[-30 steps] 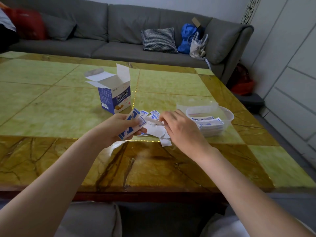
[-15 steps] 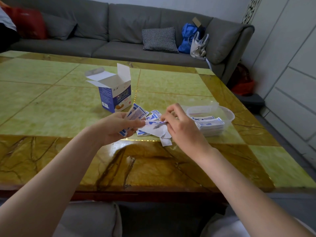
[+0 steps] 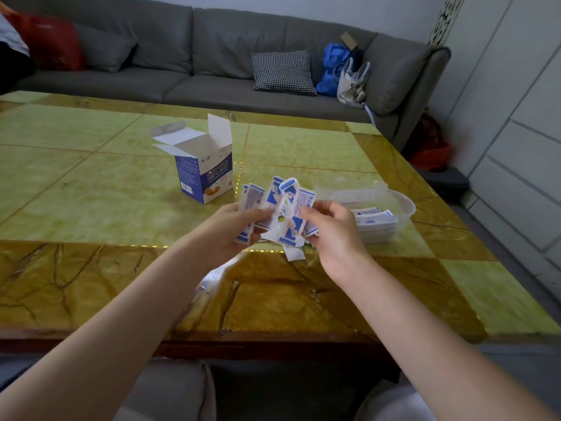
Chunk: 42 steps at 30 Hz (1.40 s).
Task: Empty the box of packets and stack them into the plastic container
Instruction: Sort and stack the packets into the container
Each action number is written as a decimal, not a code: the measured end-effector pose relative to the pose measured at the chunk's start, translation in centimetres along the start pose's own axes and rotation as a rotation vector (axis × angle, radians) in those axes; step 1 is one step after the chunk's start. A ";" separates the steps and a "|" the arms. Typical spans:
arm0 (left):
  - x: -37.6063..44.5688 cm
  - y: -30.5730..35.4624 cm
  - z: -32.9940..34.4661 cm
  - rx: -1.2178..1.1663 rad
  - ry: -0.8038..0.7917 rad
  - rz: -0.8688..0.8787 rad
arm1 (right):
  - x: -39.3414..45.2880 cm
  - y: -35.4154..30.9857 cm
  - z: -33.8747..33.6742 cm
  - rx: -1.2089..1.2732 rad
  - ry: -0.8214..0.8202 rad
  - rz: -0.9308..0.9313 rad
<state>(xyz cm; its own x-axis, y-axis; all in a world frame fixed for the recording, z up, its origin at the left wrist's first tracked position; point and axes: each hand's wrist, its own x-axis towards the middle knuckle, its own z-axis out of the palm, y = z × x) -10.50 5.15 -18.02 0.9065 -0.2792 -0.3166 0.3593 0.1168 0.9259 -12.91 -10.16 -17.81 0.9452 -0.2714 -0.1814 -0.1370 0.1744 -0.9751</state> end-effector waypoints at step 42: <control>-0.3 0.0 0.2 0.623 -0.009 0.161 | -0.3 -0.8 -2.2 -1.232 -0.405 -0.611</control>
<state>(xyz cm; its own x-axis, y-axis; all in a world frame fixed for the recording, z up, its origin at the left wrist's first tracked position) -10.81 5.08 -17.89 0.9355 -0.3128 -0.1645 0.0203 -0.4172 0.9086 -13.76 -12.32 -17.30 0.9377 0.3167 0.1431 0.3475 -0.8433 -0.4100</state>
